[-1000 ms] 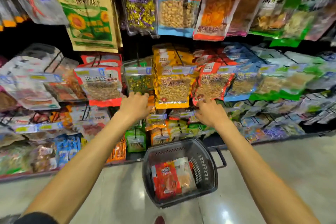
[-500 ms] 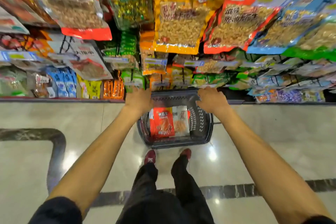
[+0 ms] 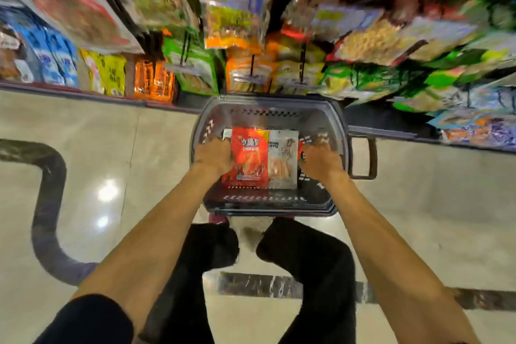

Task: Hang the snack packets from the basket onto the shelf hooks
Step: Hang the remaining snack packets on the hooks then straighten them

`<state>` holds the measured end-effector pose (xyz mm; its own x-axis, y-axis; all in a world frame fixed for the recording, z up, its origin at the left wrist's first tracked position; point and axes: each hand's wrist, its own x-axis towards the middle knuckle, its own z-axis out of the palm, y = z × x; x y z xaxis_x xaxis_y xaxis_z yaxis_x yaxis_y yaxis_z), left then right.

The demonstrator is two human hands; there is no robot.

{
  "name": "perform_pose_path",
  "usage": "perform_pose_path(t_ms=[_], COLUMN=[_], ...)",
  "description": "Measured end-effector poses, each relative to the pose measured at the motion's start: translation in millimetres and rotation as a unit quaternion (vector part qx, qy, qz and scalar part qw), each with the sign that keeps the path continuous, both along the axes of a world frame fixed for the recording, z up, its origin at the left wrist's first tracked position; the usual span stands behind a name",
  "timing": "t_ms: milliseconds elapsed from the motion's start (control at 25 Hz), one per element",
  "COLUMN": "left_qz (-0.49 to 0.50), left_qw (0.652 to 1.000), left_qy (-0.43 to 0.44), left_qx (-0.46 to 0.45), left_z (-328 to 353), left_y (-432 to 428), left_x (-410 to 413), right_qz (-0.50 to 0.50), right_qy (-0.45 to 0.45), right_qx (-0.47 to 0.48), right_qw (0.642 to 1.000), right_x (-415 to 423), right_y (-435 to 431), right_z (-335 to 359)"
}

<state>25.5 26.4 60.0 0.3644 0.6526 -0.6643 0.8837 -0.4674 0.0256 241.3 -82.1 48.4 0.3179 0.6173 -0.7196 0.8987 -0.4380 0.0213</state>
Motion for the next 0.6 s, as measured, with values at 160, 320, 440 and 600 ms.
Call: perform_pose_path(t_ms=[160, 320, 440, 600], left_qz=[0.017, 0.036, 0.032, 0.097], left_qw=[0.999, 0.996, 0.996, 0.992], left_qy=[0.023, 0.036, 0.05, 0.01], left_qx=[-0.028, -0.077, -0.073, -0.082], left_z=[-127, -243, -316, -386], left_y=[3, 12, 21, 25], left_x=[5, 14, 19, 21], right_qz=[-0.019, -0.049, -0.035, 0.002], right_qy=[0.01, -0.031, -0.055, -0.075], right_qx=[-0.044, -0.071, -0.1, -0.13], right_qw=[0.999, 0.996, 0.993, 0.989], right_x=[14, 22, 34, 50], right_y=[7, 4, 3, -1], right_z=[-126, -235, -297, -346])
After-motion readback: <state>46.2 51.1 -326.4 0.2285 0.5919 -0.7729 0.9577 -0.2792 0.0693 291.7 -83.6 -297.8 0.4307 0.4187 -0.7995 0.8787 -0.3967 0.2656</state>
